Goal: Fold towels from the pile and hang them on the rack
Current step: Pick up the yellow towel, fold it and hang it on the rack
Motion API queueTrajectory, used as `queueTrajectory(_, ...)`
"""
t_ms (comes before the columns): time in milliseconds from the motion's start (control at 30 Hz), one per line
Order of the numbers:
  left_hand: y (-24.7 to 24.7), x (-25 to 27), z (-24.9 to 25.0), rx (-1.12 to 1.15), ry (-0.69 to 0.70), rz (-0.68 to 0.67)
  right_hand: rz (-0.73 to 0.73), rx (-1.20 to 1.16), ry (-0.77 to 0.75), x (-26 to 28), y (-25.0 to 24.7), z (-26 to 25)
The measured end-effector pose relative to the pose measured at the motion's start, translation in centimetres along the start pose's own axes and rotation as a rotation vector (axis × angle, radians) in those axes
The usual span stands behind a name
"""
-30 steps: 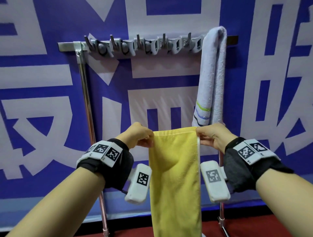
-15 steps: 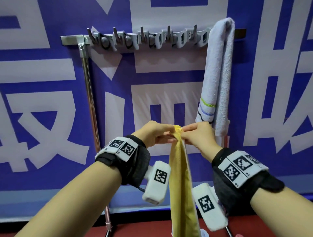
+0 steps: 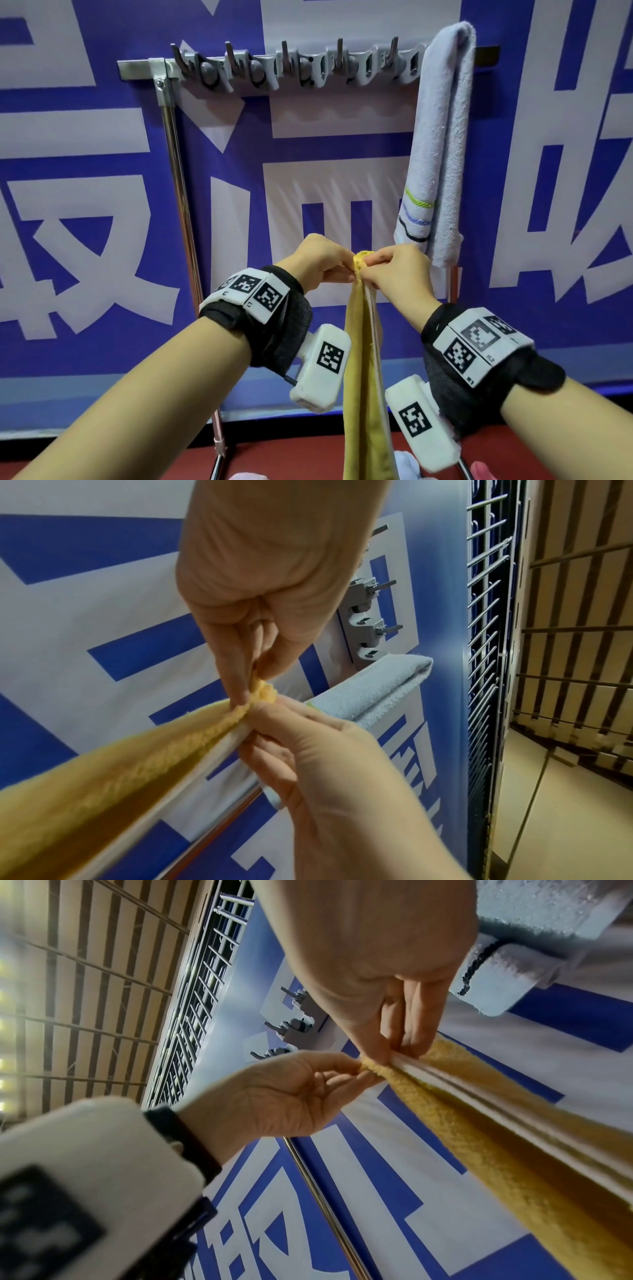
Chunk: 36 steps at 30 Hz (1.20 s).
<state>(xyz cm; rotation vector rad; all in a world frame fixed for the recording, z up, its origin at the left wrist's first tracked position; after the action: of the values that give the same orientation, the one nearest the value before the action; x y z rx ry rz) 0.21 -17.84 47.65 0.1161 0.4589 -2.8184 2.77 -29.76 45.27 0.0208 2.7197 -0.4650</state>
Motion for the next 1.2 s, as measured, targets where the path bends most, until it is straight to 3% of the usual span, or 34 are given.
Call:
queueTrajectory(267, 0.6, 0.7, 0.2, 0.146, -0.069, -0.164, 0.04, 0.063, -0.028, -0.1, 0.3, 0.7)
queueTrajectory(533, 0.7, 0.5, 0.5, 0.045, -0.034, -0.224, 0.034, 0.175, 0.001, -1.1, 0.0, 0.7)
queueTrajectory(600, 0.5, 0.2, 0.4, -0.079, 0.047, -0.169, 0.023, 0.096, 0.039, -1.6, -0.7, 0.5)
queueTrajectory(667, 0.0, -0.5, 0.5, -0.301, 0.23, -0.108, -0.024, -0.016, 0.09, -1.9, -1.5, 0.3)
queueTrajectory(767, -0.3, -1.3, 0.4, -0.62, 0.473, -0.153, -0.146, -0.169, 0.111, -2.0, -2.5, -0.8)
queueTrajectory(1067, -1.6, -0.6, 3.1, -1.181, 0.903, -0.017, -0.176, -0.09, 0.037, -2.0, -5.1, -2.7)
queueTrajectory(1133, -1.5, -0.2, 3.6, -1.166, 0.954, 0.007, -0.159, -0.115, 0.029, -1.7, -5.3, -3.2)
queueTrajectory(1200, -1.7, 0.1, 3.9, -1.0, 0.907, 0.033, -0.148, -0.142, 0.014, -1.5, -5.5, -3.8)
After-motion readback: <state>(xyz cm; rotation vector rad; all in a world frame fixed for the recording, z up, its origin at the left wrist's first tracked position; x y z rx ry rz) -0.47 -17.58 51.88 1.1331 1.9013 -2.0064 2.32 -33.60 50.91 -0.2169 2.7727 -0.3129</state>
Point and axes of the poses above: each hand's wrist, its own x-axis away from the middle knuckle, its own y-axis out of the palm, z = x × y, the point moved 4 cm from there along -x, towards the middle knuckle, and after that the axes turned 9 degrees about y, right-handed, at the moved point
